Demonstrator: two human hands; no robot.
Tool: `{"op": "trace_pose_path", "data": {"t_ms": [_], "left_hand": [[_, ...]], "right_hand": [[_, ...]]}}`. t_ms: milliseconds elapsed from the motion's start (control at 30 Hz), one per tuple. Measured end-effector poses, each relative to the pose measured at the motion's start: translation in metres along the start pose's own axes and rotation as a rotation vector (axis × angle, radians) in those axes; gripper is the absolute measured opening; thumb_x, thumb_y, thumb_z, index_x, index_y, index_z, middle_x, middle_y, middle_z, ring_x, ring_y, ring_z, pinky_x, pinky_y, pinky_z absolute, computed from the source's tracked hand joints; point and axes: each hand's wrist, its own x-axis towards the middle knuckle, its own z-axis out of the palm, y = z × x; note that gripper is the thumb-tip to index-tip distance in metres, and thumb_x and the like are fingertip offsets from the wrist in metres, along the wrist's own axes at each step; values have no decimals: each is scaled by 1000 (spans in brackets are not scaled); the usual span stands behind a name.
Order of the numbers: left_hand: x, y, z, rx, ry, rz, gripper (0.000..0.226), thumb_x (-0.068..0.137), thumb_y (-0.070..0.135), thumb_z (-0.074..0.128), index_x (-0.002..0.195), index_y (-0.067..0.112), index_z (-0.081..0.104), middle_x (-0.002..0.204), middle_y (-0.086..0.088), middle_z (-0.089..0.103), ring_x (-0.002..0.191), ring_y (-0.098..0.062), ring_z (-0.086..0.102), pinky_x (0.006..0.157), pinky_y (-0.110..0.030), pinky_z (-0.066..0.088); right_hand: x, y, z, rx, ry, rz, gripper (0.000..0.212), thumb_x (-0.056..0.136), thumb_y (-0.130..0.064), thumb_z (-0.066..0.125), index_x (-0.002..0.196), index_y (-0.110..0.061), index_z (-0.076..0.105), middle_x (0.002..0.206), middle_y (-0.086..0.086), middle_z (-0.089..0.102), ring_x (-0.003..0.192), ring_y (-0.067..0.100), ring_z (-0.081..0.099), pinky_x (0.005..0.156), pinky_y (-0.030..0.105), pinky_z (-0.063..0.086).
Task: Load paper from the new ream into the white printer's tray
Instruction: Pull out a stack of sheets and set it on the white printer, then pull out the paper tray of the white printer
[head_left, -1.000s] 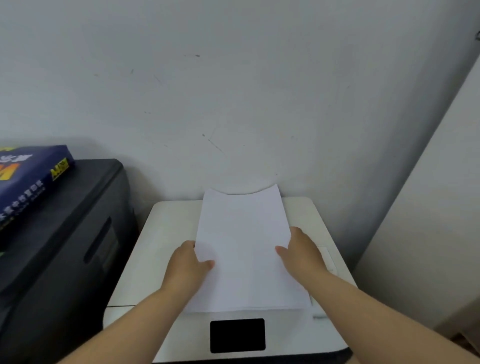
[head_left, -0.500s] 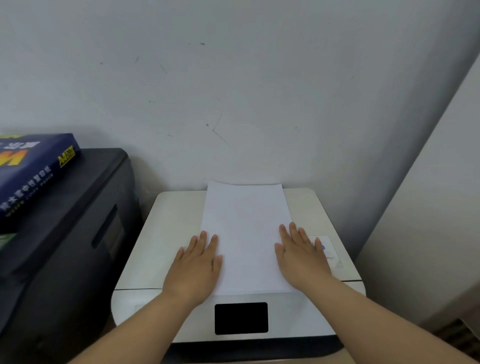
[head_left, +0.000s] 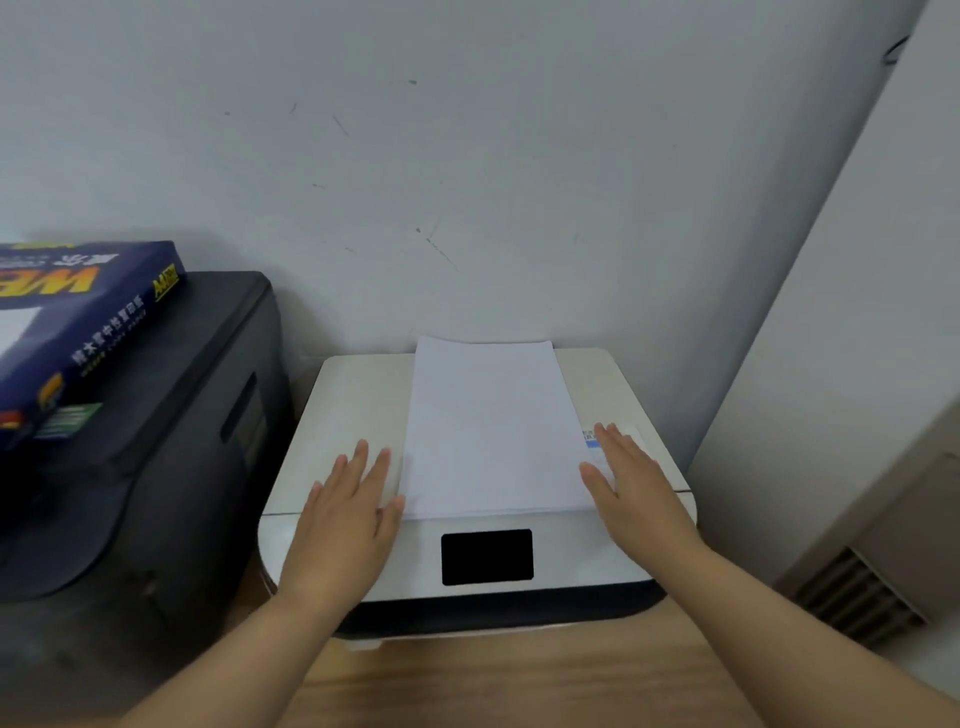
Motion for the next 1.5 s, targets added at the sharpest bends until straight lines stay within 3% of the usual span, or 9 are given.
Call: {"op": "trace_pose_path", "data": {"t_ms": [167, 333, 433, 567, 867, 1033, 1267, 1400, 1500], "left_hand": [[-61, -20, 7, -302, 236, -189, 34, 91, 21, 50, 123, 13, 54, 123, -6, 50, 112, -23, 49, 99, -37, 39], [-98, -23, 54, -1023, 114, -710, 11, 89, 12, 50, 88, 8, 60, 79, -6, 61, 74, -27, 60, 69, -35, 51], [-103, 0, 80, -1353, -103, -866, 14, 95, 10, 42, 96, 4, 54, 81, -11, 61, 71, -21, 60, 53, -23, 52], [-97, 22, 95, -1533, -102, -923, 27, 97, 10, 35, 121, 1, 44, 103, -17, 60, 85, -22, 61, 67, -23, 48], [-86, 32, 110, -1568, 43, -898, 33, 92, 7, 51, 123, -3, 46, 84, -5, 61, 78, -15, 63, 67, -20, 52], [-84, 35, 114, -1568, 100, -913, 29, 92, 6, 49, 120, -2, 48, 80, -4, 61, 73, -11, 62, 63, -16, 52], [-79, 37, 115, -1578, 132, -952, 23, 91, 2, 48, 114, -4, 48, 76, -7, 59, 71, -14, 61, 63, -19, 53], [-74, 32, 115, -1510, 134, -978, 20, 88, -2, 48, 107, 1, 52, 79, -8, 59, 67, -19, 62, 48, -15, 53], [-74, 28, 115, -1421, 115, -1026, 16, 86, -5, 44, 98, 2, 51, 76, -10, 58, 62, -21, 62, 40, -17, 52]], "right_hand": [[-64, 10, 12, 285, 263, 164, 43, 94, -22, 48, 136, -10, 45, 139, 4, 48, 126, 18, 45, 104, 31, 37], [-102, 26, 60, 827, 304, 652, 32, 93, -19, 48, 120, -4, 53, 104, 4, 58, 98, 19, 54, 90, 34, 44], [-109, 10, 92, 1323, 106, 874, 31, 95, -6, 42, 123, 8, 48, 107, 18, 55, 100, 25, 54, 90, 33, 44], [-106, -17, 115, 1474, -7, 886, 35, 97, -4, 40, 129, 11, 42, 133, 25, 49, 122, 33, 50, 94, 34, 41], [-96, -24, 133, 1483, 27, 862, 37, 91, -6, 54, 124, 11, 48, 132, 25, 52, 126, 32, 48, 102, 34, 39], [-99, -22, 137, 1505, 78, 872, 36, 90, 1, 53, 125, 9, 47, 93, 15, 60, 122, 34, 53, 95, 33, 43], [-91, -25, 140, 1431, 121, 911, 34, 91, 2, 46, 121, 19, 47, 133, 33, 48, 123, 38, 51, 95, 33, 45], [-86, -19, 140, 1381, 85, 961, 12, 87, 4, 48, 93, 6, 57, 116, 26, 59, 81, 24, 62, 83, 30, 48], [-83, -12, 140, 1330, 100, 1009, 15, 84, 8, 49, 97, 3, 55, 92, 18, 59, 66, 20, 59, 77, 32, 51]]}}
